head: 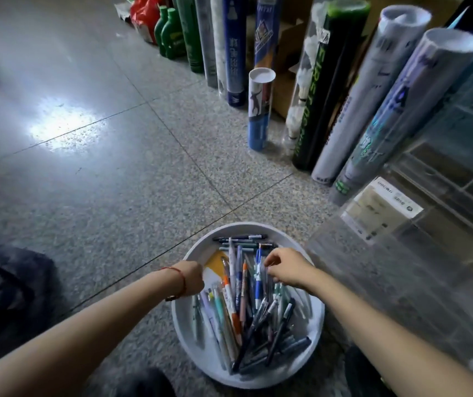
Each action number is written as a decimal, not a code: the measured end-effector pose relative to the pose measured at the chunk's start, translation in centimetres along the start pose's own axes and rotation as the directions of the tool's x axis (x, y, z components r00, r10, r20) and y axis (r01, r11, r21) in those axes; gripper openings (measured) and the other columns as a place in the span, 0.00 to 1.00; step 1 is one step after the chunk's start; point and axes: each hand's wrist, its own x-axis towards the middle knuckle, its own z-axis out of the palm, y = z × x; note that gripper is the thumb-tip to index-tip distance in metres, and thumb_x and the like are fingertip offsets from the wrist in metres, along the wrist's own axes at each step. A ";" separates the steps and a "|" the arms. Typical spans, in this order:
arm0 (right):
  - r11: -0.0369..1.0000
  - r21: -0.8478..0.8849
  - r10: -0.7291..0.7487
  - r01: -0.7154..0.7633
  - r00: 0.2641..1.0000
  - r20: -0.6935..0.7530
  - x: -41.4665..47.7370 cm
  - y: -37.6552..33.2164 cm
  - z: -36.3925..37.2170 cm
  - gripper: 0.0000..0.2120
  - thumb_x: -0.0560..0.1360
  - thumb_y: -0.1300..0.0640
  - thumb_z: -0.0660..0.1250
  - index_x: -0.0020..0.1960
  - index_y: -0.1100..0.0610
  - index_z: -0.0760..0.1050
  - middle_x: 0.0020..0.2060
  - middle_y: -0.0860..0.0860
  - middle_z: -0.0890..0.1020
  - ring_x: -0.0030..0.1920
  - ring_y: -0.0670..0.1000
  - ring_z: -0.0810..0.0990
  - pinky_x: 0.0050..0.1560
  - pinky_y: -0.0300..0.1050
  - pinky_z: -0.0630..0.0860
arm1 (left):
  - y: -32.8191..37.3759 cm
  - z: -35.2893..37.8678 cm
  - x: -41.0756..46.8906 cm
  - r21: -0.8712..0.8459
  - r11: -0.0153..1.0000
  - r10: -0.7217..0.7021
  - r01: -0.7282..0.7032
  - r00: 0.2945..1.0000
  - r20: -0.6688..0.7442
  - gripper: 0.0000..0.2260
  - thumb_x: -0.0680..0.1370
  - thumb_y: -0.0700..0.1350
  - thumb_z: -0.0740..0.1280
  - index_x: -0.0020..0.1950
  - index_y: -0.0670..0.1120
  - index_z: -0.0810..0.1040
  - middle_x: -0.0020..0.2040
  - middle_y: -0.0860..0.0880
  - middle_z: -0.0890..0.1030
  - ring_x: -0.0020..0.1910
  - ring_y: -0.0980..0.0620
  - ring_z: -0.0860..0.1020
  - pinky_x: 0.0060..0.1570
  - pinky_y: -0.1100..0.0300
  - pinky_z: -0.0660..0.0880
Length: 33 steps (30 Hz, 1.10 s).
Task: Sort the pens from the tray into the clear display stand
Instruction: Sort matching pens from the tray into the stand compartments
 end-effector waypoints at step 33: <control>0.994 0.084 0.078 -0.076 0.997 -0.015 1.4 -0.3 9.5 0.16 0.75 0.68 0.61 0.36 0.49 0.71 0.45 0.52 0.79 0.40 0.53 0.80 0.40 0.43 0.80 | 1.5 10.3 0.3 -0.875 0.396 -0.558 0.280 0.830 0.013 0.14 0.75 0.36 0.64 0.60 0.39 0.70 0.56 0.42 0.76 0.54 0.45 0.75 0.48 0.58 0.69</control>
